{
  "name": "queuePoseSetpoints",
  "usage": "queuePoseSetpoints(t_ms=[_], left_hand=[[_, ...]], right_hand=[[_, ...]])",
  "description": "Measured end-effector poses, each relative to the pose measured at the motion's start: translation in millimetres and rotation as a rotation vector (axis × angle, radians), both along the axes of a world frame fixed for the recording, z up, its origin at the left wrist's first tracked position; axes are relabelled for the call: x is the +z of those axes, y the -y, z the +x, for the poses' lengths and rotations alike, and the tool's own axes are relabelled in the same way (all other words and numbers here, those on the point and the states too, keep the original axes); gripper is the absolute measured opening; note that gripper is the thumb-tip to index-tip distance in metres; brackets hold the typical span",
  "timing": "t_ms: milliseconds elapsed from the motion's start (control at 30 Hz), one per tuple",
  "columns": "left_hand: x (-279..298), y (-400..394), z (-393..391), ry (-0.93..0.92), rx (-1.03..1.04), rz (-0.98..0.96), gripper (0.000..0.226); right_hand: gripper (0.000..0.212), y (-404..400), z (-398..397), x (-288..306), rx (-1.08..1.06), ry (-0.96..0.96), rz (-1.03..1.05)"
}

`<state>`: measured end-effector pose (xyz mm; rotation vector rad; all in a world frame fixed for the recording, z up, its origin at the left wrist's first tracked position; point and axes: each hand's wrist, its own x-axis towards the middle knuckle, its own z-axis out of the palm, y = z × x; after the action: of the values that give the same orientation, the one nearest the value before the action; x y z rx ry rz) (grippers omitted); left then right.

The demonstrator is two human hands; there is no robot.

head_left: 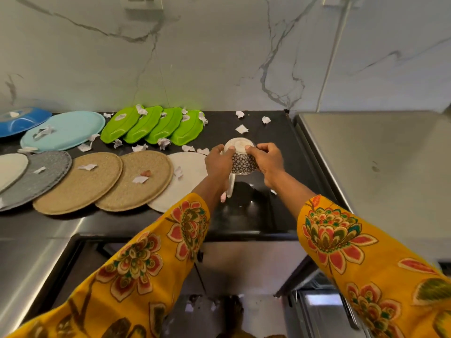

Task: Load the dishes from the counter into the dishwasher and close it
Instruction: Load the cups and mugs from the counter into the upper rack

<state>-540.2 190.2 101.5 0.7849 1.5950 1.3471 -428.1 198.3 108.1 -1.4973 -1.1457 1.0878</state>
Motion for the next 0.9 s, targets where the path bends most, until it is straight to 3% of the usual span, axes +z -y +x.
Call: queuePoseSetpoints(t_ms=[333, 900], left_hand=[[-10, 110, 86, 0.085, -0.125, -0.049, 0.042], [-53, 195, 244, 0.198, -0.156, -0.128, 0.042]], right_hand=[[0.03, 123, 81, -3, -0.146, 0.064, -0.009], [0.041, 221, 237, -38, -0.216, 0.049, -0.126]])
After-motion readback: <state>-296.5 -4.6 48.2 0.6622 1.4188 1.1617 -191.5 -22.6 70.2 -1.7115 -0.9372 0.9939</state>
